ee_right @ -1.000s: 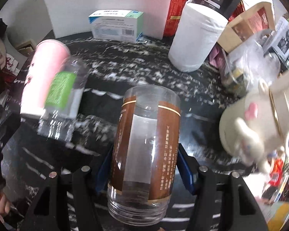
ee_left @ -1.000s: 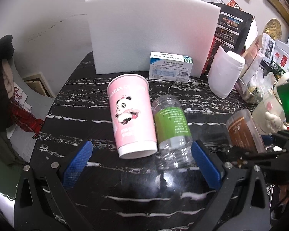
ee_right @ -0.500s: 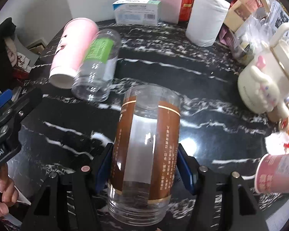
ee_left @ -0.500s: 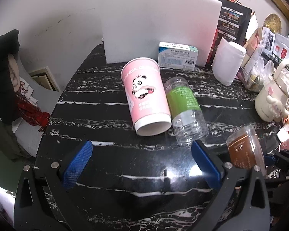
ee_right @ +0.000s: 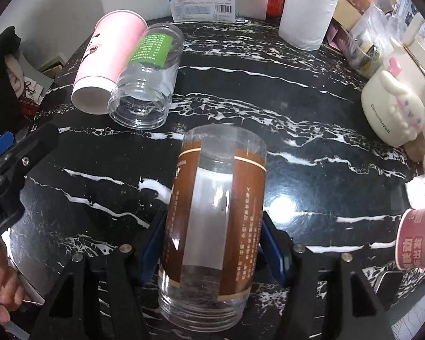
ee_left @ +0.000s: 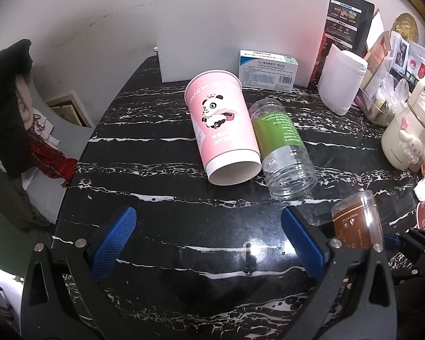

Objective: Flip cup upside down
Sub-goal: 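Lift the jar with the right gripper and carry it toward the left gripper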

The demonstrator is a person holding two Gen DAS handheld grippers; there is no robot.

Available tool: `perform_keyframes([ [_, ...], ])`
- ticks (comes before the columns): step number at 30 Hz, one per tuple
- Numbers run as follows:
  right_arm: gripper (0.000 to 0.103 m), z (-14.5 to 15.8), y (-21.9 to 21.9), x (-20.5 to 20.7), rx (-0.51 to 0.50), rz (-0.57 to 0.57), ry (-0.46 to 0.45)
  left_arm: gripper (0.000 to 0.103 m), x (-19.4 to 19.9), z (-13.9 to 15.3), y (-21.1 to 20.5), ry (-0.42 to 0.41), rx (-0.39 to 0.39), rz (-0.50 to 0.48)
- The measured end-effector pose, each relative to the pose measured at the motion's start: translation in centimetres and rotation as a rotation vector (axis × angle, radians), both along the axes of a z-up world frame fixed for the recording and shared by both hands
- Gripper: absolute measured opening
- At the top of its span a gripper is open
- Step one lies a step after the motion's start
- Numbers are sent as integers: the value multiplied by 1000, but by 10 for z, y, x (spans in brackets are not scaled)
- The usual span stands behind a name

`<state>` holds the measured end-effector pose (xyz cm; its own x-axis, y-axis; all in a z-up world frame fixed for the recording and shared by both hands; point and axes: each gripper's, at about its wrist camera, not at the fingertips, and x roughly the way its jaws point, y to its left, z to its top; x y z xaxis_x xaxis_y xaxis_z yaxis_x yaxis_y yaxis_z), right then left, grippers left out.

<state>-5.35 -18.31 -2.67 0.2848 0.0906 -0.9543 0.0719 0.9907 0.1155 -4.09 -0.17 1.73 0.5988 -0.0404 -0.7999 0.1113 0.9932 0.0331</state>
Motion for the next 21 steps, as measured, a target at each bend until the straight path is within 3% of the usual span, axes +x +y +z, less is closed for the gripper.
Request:
perform_keyframes([
  [9,65,6,-3,0,30,7,-10,102,0,4,-7,4,-7,-25],
  [12,70,17,-5,-4,34,17,-35,102,1,10,-8,-1,-9,-22],
  [21,70,49,-41,-35,79,-17,-124,102,5,33,-33,-7,-24,-77],
])
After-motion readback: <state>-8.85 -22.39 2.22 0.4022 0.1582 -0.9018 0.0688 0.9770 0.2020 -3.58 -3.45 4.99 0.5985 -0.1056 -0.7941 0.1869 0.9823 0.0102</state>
